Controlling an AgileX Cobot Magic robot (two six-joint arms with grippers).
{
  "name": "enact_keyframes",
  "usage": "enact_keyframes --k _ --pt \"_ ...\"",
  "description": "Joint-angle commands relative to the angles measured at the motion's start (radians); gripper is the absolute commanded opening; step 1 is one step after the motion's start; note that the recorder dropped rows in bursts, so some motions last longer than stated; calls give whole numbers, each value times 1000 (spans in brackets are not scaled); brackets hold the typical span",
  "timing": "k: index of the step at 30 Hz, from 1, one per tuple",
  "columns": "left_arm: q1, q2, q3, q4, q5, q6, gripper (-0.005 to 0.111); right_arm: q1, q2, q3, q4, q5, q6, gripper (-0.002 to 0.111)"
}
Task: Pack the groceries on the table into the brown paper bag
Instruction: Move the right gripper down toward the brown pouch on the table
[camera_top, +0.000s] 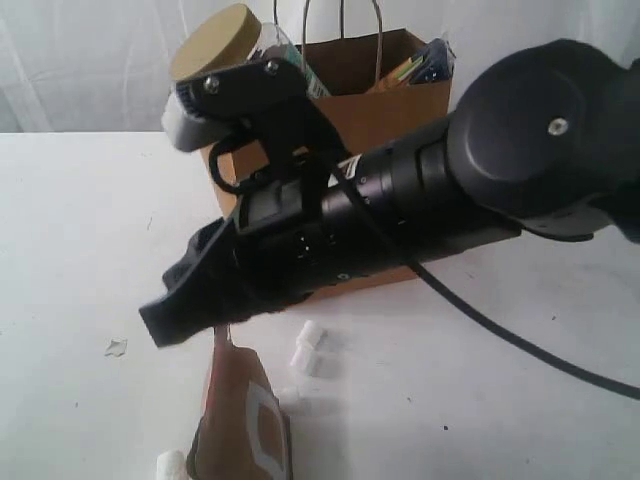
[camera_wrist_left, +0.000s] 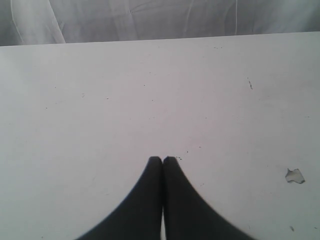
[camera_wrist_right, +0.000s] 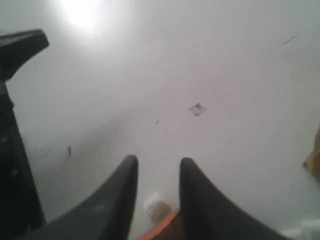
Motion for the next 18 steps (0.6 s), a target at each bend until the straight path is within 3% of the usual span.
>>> enact_keyframes --k 1,3,5,10,13,18 --pt "1 -5 3 -1 -3 -2 0 4 48 -4 -2 134 -41 68" --pt "1 -5 3 -1 -3 -2 0 4 60 -4 -2 130 -41 86" --pt "1 -5 3 -1 -3 -2 0 4 65 -15 -4 121 -41 91" --pt "1 -5 3 -1 -3 -2 0 4 65 -72 -38 108 -39 92" --pt "1 -5 3 -1 -3 -2 0 4 65 -103 -175 126 1 92" --pt "1 -5 3 -1 -3 -2 0 4 104 -129 -575 300 387 92"
